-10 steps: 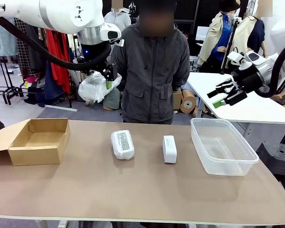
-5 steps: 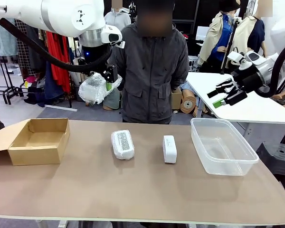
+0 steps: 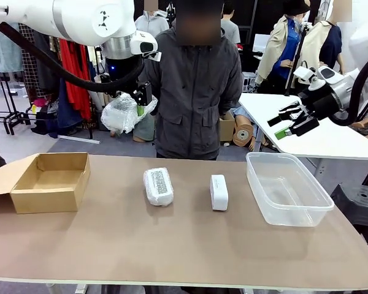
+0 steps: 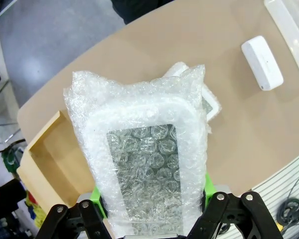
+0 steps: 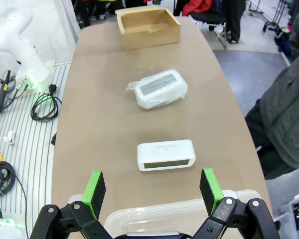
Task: Separate and place wrapped and unwrapped clocks.
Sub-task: If the picked Digital clock is wrapped, place it in the Package Box ; if not, place it in the Organizing box.
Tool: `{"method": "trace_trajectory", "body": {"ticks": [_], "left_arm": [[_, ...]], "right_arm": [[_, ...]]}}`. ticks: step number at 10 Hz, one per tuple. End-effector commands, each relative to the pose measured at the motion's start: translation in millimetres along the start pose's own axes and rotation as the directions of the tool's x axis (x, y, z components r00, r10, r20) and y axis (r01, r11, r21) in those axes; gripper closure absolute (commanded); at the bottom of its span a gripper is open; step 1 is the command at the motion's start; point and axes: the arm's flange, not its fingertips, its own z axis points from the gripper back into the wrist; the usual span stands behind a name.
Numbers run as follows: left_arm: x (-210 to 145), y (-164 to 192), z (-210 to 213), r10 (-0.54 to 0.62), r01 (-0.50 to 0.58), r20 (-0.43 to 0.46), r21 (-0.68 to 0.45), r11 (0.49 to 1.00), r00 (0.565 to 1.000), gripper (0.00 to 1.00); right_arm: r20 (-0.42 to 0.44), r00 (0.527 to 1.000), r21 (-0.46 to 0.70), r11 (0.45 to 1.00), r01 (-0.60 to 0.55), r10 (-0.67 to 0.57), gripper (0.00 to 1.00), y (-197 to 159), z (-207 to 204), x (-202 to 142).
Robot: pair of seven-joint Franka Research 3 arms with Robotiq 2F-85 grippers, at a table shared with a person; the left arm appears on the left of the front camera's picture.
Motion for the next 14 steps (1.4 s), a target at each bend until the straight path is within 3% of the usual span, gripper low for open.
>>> {"method": "trace_trajectory", "body": {"ticks": [1, 6, 8, 14], "left_arm": [[0, 2, 4, 0.010, -0.010, 0.001, -0.012, 1.000, 1.000, 1.00], [0, 0, 0, 0.000, 0.000, 0.000, 0.000, 1.000, 1.000, 1.00], [-5, 36, -5, 0.126, -0.119, -0.037, 0.146, 0.982, 0.991, 1.00], [-46, 153, -77, 0.381, -0.355, -0.074, 0.236, 0.905, 0.922, 1.00]], "right_arm": [[0.000, 1.000, 0.000, 1.000, -0.004, 0.004, 0.00, 0, 0, 2], [0.000, 1.000, 0.000, 1.000, -0.004, 0.004, 0.00, 0, 0, 2], [0.000, 1.000, 0.000, 1.000, -0.004, 0.004, 0.00, 0, 0, 2], [0.000, 1.000, 0.000, 1.000, -0.004, 0.004, 0.00, 0, 0, 2]]}}
